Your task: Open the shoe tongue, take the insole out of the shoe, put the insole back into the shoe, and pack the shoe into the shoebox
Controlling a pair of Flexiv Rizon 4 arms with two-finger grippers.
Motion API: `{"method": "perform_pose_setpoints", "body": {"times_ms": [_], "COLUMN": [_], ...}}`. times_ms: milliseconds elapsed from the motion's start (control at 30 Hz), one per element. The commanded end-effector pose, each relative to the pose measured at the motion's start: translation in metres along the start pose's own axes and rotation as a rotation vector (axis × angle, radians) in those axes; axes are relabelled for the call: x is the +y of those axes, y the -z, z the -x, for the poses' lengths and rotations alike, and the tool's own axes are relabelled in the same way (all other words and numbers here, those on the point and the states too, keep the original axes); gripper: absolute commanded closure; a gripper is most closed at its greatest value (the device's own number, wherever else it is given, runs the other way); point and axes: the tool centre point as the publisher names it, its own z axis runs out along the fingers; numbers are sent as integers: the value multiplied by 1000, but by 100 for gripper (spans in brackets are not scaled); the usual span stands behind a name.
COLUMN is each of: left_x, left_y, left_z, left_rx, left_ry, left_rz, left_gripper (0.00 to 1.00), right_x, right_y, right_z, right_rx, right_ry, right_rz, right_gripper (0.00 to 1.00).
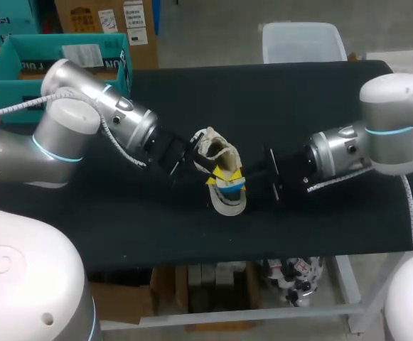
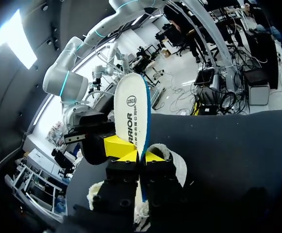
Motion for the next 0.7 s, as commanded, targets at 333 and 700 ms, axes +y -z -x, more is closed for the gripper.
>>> {"method": "perform_pose_setpoints", "body": {"times_ms": [333,700], "left_x": [31,37], "left_y": [-4,-5], "left_z": [2,2], "left_rx": [9,4], "left_ry": [77,100], "left_rz": [17,19], "left_gripper": [100,100], "right_x": [26,28], "right_y": [-11,-10], "right_z": [-5,-5], "right_rx": [-20,-20], "right_ry": [-2,-12], "right_rz": [13,10], "right_gripper": [100,100]}}
